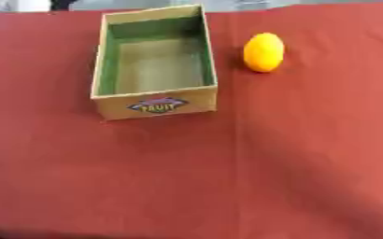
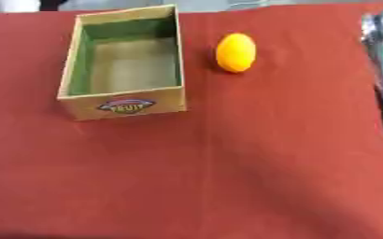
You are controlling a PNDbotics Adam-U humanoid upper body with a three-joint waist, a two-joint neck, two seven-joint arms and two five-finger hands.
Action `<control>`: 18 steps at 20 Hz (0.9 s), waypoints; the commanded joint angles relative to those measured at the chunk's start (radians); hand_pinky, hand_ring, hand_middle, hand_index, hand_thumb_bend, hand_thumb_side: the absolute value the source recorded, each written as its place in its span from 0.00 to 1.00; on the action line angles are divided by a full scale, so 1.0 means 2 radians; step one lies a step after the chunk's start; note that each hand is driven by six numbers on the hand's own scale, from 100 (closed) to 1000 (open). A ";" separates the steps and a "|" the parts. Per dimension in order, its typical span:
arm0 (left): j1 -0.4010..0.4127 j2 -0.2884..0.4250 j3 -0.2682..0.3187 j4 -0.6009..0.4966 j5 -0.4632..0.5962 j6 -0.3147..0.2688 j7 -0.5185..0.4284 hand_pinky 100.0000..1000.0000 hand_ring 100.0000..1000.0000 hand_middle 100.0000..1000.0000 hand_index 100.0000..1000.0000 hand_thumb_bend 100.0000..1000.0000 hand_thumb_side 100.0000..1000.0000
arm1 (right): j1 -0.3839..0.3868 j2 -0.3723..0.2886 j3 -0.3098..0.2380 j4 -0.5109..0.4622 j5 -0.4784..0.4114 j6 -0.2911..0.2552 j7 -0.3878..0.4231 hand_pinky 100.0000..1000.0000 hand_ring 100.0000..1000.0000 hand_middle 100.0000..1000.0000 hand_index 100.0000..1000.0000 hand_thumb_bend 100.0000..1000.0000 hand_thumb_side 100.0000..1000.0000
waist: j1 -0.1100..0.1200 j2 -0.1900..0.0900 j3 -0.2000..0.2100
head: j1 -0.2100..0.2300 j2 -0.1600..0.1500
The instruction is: Pick up objects on the table and place them in the box.
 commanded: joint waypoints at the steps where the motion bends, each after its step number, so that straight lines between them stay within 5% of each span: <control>1: -0.002 0.013 0.001 -0.009 0.000 0.001 -0.003 0.50 0.52 0.58 0.71 0.02 0.85 | -0.038 -0.028 0.023 0.034 0.054 0.021 0.056 0.80 0.79 0.68 0.92 0.00 1.00 | -0.001 -0.014 0.002 | -0.002 0.005; 9: 0.001 0.015 -0.002 -0.009 0.001 0.001 -0.006 0.50 0.52 0.58 0.71 0.01 0.85 | -0.123 -0.044 0.073 0.160 0.138 0.016 0.221 0.83 0.84 0.76 0.96 0.02 1.00 | -0.006 -0.021 0.002 | -0.002 0.009; 12: 0.002 0.015 -0.002 -0.009 0.001 0.001 -0.007 0.50 0.52 0.58 0.71 0.01 0.85 | -0.141 -0.042 0.083 0.194 0.164 -0.002 0.285 0.85 0.87 0.80 0.98 0.17 1.00 | -0.006 -0.023 0.002 | -0.002 0.010; 18: 0.003 0.016 -0.003 -0.009 0.001 0.002 -0.008 0.50 0.52 0.58 0.71 0.01 0.85 | -0.174 -0.029 0.092 0.256 0.208 -0.044 0.380 0.85 0.90 0.81 1.00 0.45 0.80 | -0.006 -0.024 0.001 | -0.004 0.013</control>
